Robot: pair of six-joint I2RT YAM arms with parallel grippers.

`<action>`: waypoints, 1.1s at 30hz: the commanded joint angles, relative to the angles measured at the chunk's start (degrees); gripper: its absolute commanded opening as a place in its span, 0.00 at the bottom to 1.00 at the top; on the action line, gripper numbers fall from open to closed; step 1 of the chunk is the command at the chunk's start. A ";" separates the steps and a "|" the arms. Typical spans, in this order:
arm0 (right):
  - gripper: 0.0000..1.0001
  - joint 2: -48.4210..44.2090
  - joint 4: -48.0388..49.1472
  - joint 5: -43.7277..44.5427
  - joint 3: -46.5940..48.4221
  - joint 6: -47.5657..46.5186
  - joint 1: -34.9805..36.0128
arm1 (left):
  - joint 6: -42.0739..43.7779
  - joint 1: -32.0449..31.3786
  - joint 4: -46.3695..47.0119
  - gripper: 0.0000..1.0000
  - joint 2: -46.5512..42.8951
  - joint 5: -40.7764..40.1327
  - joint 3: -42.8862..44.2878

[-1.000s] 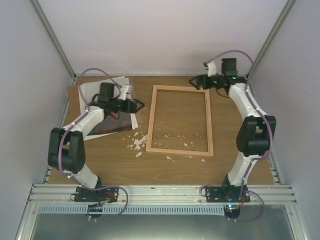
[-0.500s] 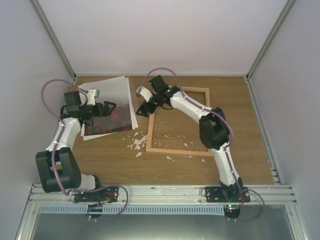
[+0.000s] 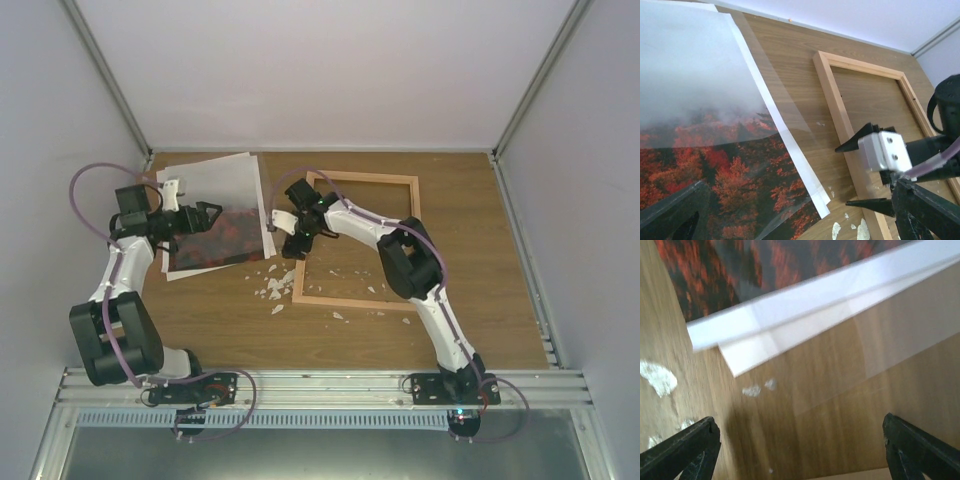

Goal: Put the photo into the frame
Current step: Move the photo frame to the center of the board.

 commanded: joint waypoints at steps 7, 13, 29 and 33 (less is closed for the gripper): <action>0.87 -4.30 -0.55 1.84 -12.26 -5.48 -3.56 | 0.17 1.28 0.56 0.99 0.67 0.05 -0.37; 0.87 -8.20 -0.65 -0.74 -14.51 -3.94 -5.90 | -0.19 1.38 1.58 0.99 1.58 1.29 -0.70; 0.90 -2.92 4.95 -24.62 4.22 28.04 -9.15 | 1.53 6.39 -0.73 0.99 6.67 3.18 0.11; 0.89 0.95 10.69 -31.47 4.80 39.41 -10.66 | 3.31 10.01 -2.10 0.96 11.08 3.91 1.16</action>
